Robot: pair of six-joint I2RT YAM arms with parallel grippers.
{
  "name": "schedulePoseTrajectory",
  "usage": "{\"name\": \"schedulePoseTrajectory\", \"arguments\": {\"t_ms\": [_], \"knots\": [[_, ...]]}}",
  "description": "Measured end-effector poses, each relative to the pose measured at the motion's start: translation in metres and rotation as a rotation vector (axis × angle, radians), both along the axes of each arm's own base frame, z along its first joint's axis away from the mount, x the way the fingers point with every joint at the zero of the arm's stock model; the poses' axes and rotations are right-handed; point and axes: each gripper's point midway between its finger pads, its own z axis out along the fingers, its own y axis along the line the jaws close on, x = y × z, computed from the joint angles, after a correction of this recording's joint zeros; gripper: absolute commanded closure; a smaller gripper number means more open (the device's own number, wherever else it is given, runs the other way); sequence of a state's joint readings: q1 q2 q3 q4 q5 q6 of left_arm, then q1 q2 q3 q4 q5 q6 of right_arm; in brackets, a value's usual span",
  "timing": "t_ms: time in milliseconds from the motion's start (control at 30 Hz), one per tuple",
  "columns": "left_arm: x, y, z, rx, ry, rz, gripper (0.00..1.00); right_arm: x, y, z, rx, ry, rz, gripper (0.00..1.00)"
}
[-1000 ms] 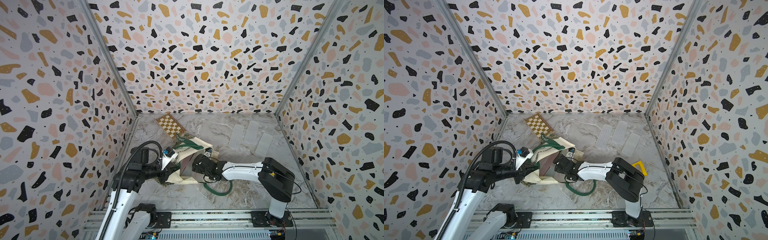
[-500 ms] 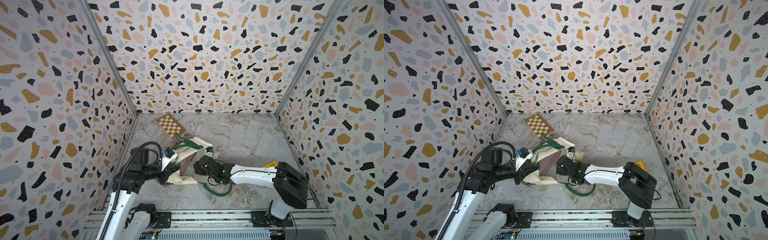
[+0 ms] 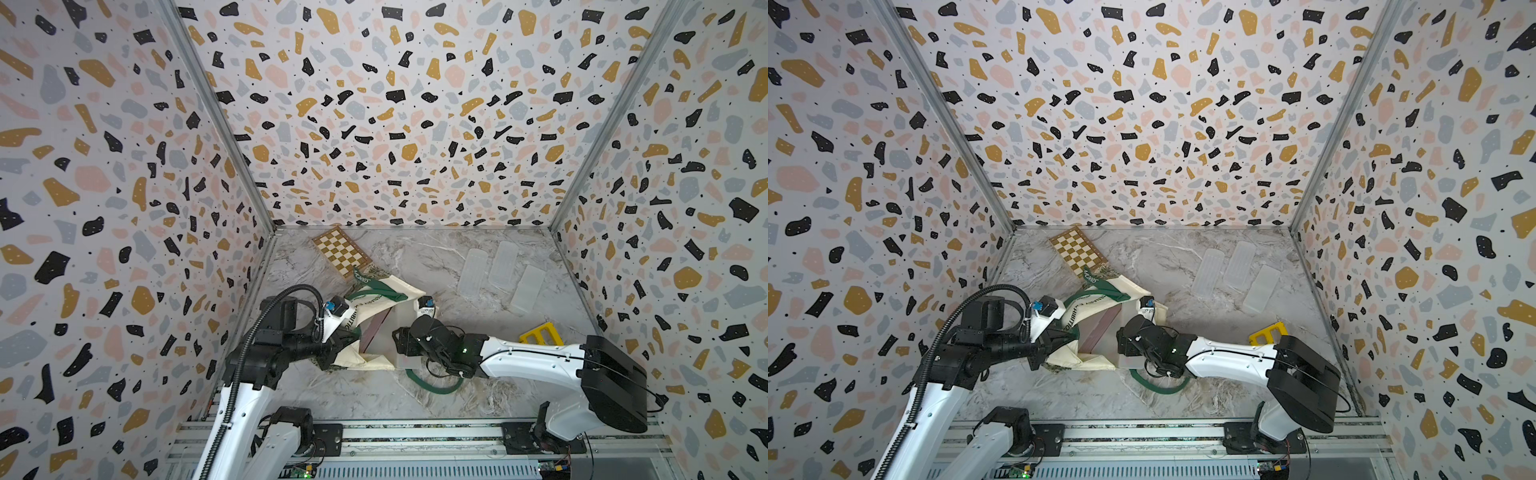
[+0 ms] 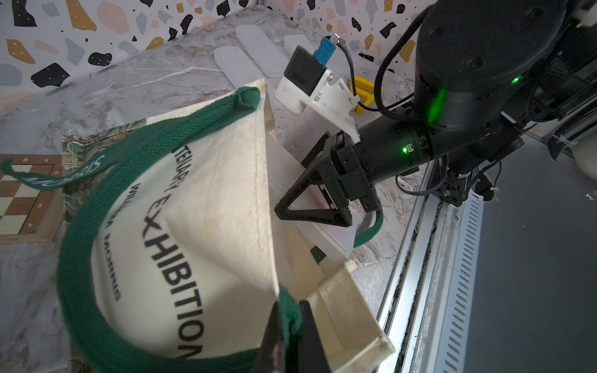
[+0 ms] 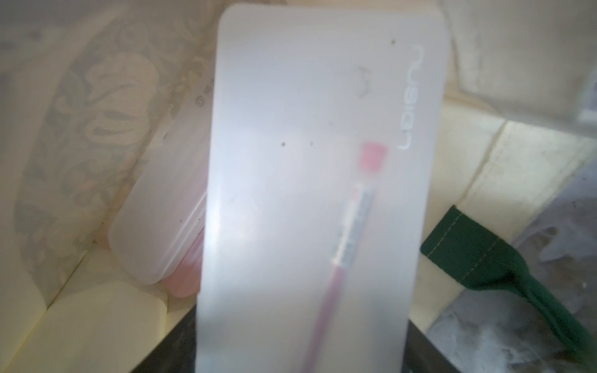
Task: Take out the pencil case from the canvas bag
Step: Pick up the pencil case from the canvas bag.
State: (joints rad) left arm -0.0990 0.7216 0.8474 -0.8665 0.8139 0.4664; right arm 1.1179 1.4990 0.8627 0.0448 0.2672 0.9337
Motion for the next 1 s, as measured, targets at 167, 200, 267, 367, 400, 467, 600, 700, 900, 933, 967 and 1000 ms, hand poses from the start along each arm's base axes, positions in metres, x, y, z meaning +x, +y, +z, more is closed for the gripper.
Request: {"name": "schedulePoseTrajectory", "arguments": {"t_ms": [167, 200, 267, 367, 400, 467, 600, 700, 900, 933, 967, 1000], "knots": [[-0.001, 0.000, 0.000, -0.002, -0.001, 0.007, 1.00, -0.006, -0.007, 0.006, 0.016, -0.012, 0.020, 0.32], [-0.001, 0.001, 0.000, -0.002, -0.001, 0.008, 1.00, -0.007, -0.008, 0.008, 0.019, -0.014, 0.024, 0.32], [-0.001, 0.001, 0.000, -0.002, -0.003, 0.009, 1.00, -0.009, -0.010, 0.012, 0.028, -0.018, 0.030, 0.33], [-0.001, 0.001, -0.001, -0.003, -0.006, 0.012, 1.00, -0.012, -0.012, 0.020, 0.052, -0.026, 0.040, 0.33], [-0.001, 0.001, -0.001, -0.003, -0.006, 0.012, 1.00, -0.014, -0.013, 0.024, 0.063, -0.029, 0.042, 0.33], [-0.001, 0.001, -0.002, -0.003, -0.006, 0.013, 1.00, -0.016, -0.016, 0.028, 0.078, -0.033, 0.046, 0.33], [0.000, 0.002, -0.001, -0.004, -0.009, 0.018, 1.00, -0.021, -0.023, 0.033, 0.098, -0.037, 0.054, 0.33], [0.000, 0.003, 0.000, -0.006, -0.014, 0.024, 1.00, -0.024, -0.026, 0.038, 0.115, -0.041, 0.058, 0.33], [0.000, 0.005, 0.001, -0.005, -0.021, 0.033, 1.00, -0.027, -0.035, 0.054, 0.157, -0.059, 0.055, 0.33], [0.000, 0.005, 0.001, -0.004, -0.023, 0.035, 1.00, -0.028, -0.037, 0.057, 0.164, -0.062, 0.053, 0.33], [0.000, 0.005, 0.001, -0.003, -0.025, 0.036, 1.00, -0.027, -0.040, 0.059, 0.169, -0.065, 0.049, 0.33], [0.000, 0.005, 0.001, -0.004, -0.026, 0.036, 1.00, -0.026, -0.043, 0.060, 0.172, -0.066, 0.042, 0.33]]}}
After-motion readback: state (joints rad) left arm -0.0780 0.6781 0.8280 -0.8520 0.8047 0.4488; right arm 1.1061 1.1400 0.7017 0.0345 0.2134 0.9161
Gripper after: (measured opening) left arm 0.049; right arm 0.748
